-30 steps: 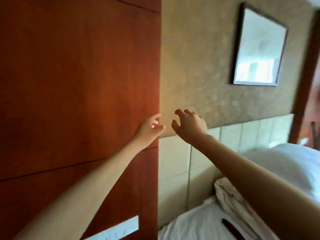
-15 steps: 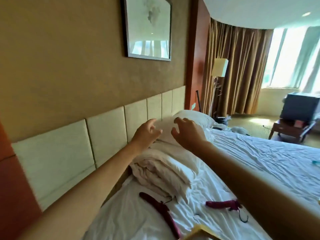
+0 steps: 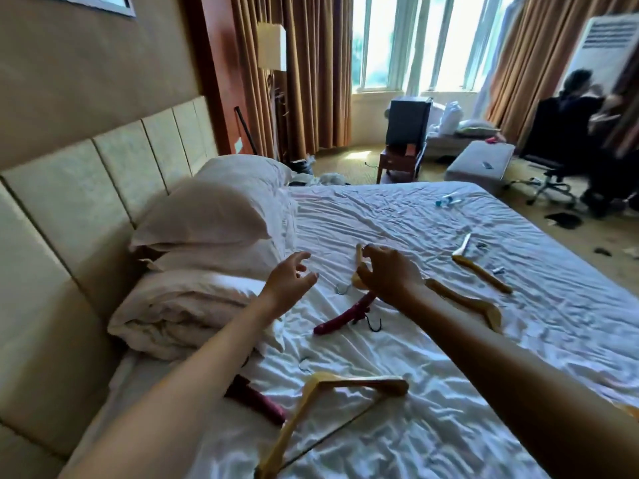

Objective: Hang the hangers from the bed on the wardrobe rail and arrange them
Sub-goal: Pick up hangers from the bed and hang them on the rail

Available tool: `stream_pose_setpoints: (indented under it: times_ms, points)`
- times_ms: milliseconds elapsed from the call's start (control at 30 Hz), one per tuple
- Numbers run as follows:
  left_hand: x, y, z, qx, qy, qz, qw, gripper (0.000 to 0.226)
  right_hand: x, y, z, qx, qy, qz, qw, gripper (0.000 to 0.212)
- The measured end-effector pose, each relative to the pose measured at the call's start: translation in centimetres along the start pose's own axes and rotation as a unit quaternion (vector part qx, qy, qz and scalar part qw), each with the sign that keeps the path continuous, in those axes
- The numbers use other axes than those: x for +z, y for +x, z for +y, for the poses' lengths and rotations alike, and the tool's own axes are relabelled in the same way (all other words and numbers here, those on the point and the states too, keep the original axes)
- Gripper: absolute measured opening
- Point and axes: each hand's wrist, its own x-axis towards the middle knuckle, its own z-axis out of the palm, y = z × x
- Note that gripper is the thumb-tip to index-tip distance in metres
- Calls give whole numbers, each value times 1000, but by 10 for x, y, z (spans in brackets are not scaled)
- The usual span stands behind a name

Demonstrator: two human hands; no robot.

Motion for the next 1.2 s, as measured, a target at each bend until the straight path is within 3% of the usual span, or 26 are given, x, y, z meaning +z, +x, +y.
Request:
stream_pose_setpoints:
  times_ms: [333,700,1000,1200]
  points:
    - [69,8,-129,-113,-16,-60,992,50,127,-37,43,46,-12,-111,993,30]
    - [165,-12,-269,-283,1,-82,956,51,290,-64,86,7,-23,-278,960,33]
    - [222,-25,-338,-365,-34,-44,929,55,364,-64,116,-28,-28,-329,943,41]
    - [245,-18,-364,-374,46,-75,923,52,396,-61,136,-51,-37,-342,937,43]
